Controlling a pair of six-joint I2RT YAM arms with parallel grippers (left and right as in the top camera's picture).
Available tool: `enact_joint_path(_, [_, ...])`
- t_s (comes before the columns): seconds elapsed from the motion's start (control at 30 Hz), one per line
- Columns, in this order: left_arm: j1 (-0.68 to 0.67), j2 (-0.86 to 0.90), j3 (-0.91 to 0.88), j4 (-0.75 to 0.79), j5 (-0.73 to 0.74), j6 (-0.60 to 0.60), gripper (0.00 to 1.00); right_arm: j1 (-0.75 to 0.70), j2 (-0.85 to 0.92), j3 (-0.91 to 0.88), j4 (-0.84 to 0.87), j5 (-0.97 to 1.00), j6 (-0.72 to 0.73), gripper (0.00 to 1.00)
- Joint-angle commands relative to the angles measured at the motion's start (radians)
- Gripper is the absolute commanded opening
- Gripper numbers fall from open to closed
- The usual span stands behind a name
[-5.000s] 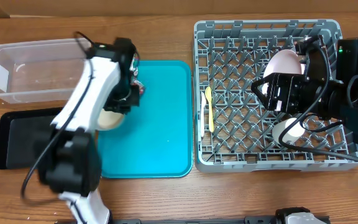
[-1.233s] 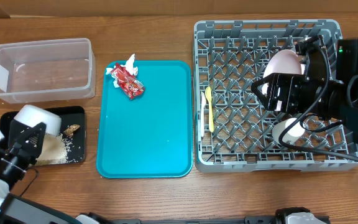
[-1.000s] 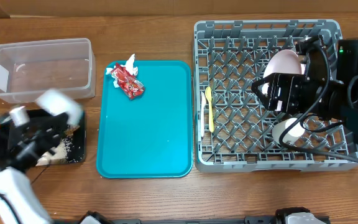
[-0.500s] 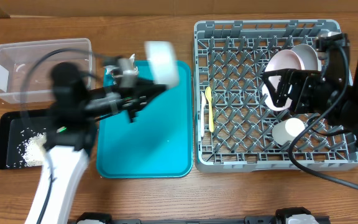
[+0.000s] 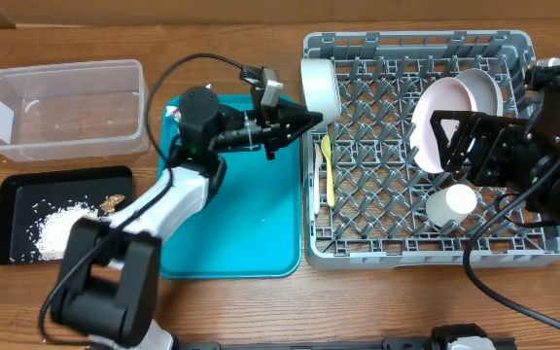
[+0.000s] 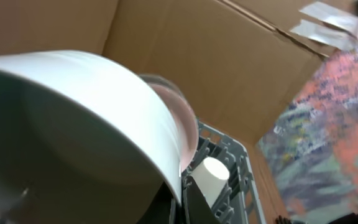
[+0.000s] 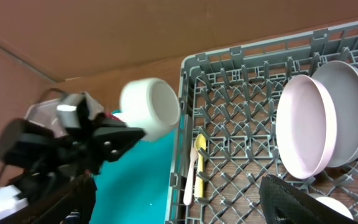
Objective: Sort waste into correct bins and load items into the dishwasher rack
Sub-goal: 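Carry the white bowl to the rack and set it on its side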
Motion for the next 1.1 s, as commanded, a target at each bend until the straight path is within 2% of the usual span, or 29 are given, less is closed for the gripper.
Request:
enact_joint_path(0.0, [-0.008,0.090,0.012,0.040,-0.050,-0.119,0.04,0.001,-0.006,0.003,-0.002,0.011,0.005,0.88])
enact_joint_path(0.17, [-0.015,0.153,0.013,0.125,-0.058,-0.142,0.04,0.001,-0.006,0.003,-0.002,0.011,0.005,0.88])
enact_joint_path(0.67, [-0.020,0.236,0.013,0.144,-0.098,-0.143,0.05,0.001,-0.006,0.002,-0.013,0.012,0.002,0.88])
enact_joint_path(0.8, [-0.017,0.236,0.013,0.127,-0.095,-0.142,0.14,0.001,-0.006,0.002,-0.017,0.011,0.002,0.88])
enact_joint_path(0.9, [-0.007,0.236,0.013,0.087,-0.095,-0.131,0.17,0.001,-0.006,0.002,-0.023,0.018,0.002,0.88])
enact_joint_path(1.0, [0.013,0.236,0.013,0.064,-0.068,-0.132,0.24,0.001,-0.006,0.002,-0.031,0.042,0.002,0.88])
enact_joint_path(1.07, [0.023,0.235,0.013,0.067,-0.039,-0.138,0.33,0.001,-0.006,0.002,-0.035,0.045,0.002,0.88])
